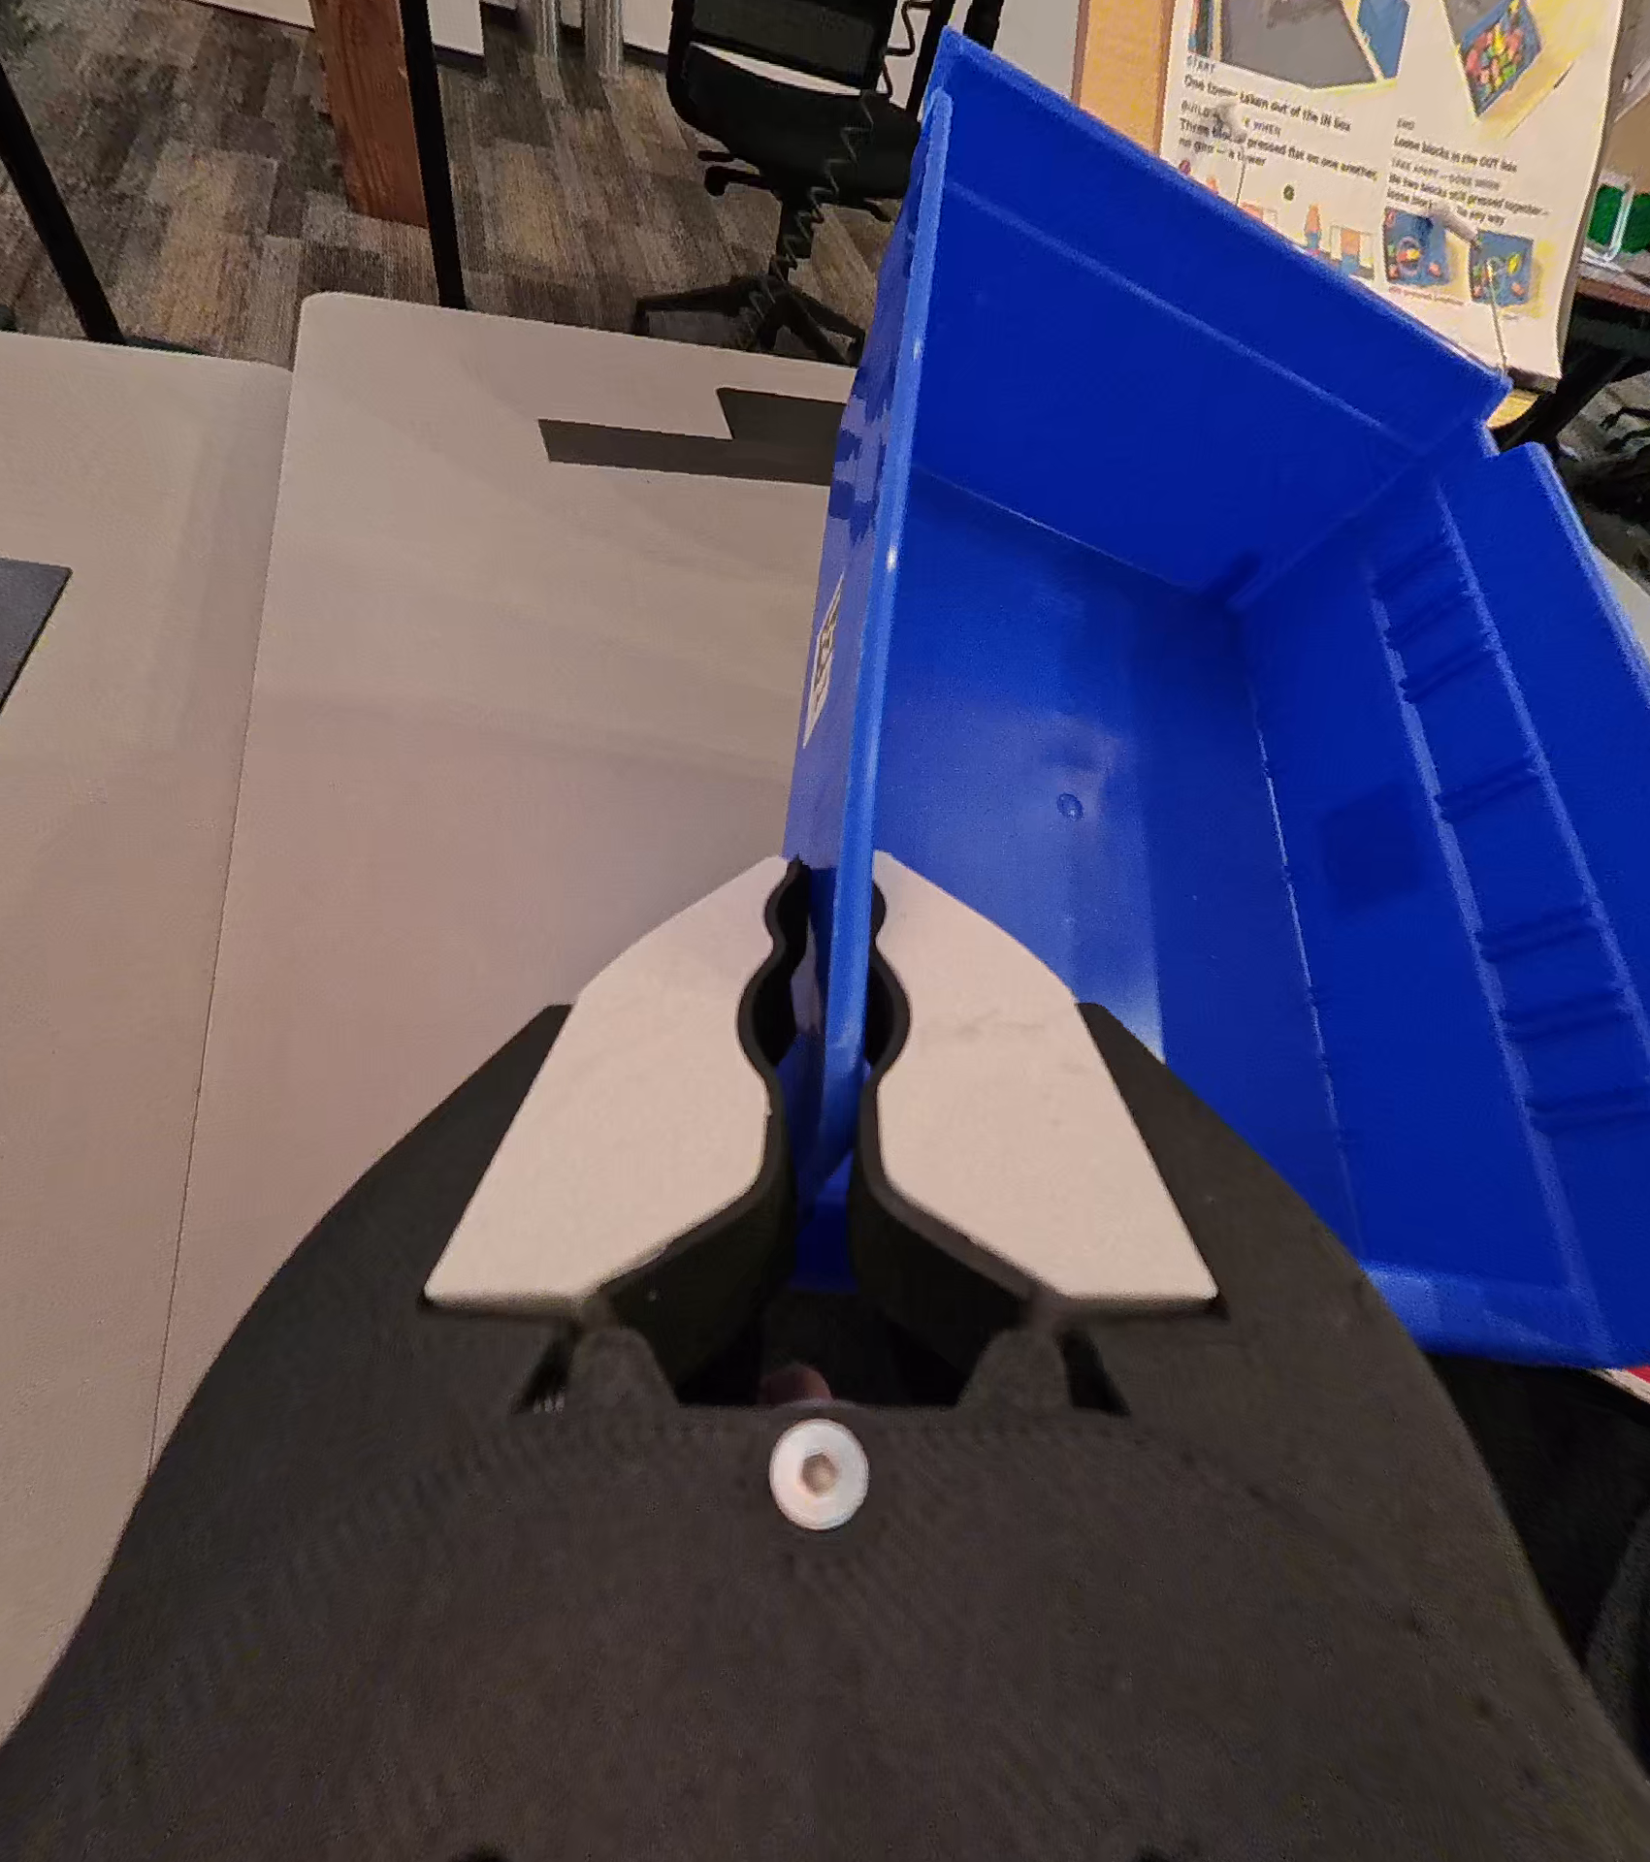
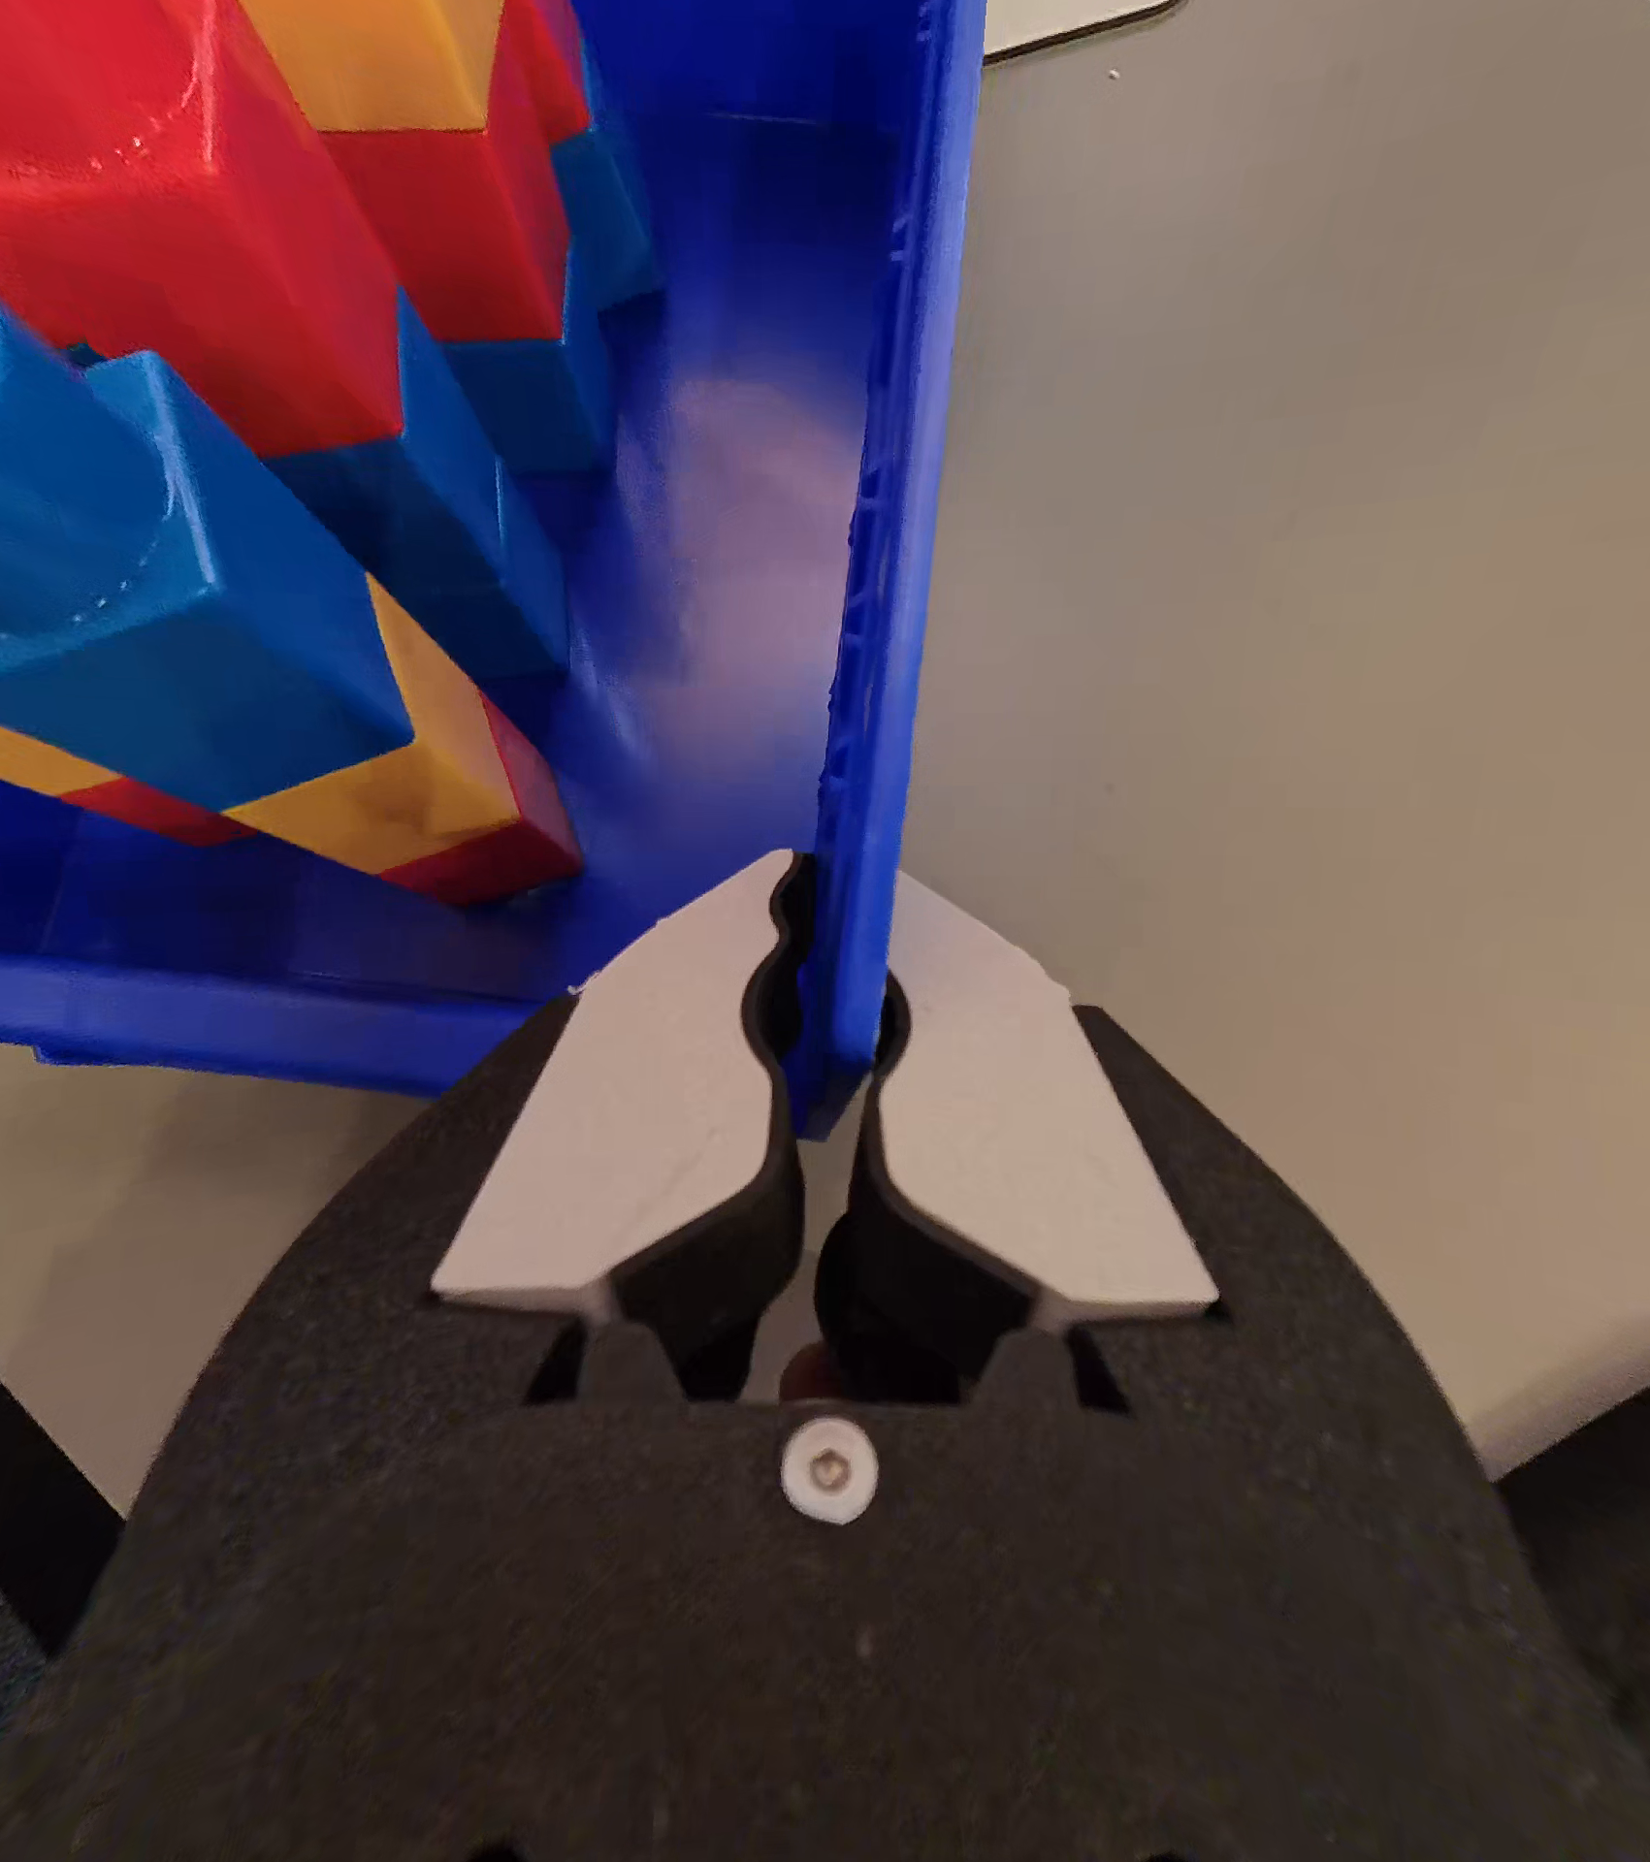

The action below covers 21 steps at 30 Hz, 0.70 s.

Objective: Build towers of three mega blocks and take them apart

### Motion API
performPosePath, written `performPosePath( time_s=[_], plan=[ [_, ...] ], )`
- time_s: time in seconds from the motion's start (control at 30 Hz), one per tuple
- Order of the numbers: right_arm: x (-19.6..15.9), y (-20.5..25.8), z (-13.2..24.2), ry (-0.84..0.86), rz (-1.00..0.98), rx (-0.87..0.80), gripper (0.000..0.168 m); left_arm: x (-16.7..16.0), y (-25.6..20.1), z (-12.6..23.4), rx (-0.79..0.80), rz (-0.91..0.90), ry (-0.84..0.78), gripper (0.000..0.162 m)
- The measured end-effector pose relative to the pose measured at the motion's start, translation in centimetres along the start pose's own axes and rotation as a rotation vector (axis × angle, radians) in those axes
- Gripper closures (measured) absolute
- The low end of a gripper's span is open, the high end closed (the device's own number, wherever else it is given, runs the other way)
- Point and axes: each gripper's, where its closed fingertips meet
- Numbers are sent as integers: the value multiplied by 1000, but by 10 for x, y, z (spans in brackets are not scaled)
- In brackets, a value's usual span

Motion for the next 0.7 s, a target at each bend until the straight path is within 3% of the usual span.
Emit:
performPosePath(
  time_s=[0.7],
  plan=[
    [-4, 29, -2, -14, 78, 51, 163, -22, 16, 23, 41, 57, 2, 154]
  ],
)
Point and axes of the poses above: each gripper's, where its closed fingertips meet, z back along the fingers, x out of its top, y = z × x across the jaws, and after that the axes turned 12 degrees about -z, right-handed
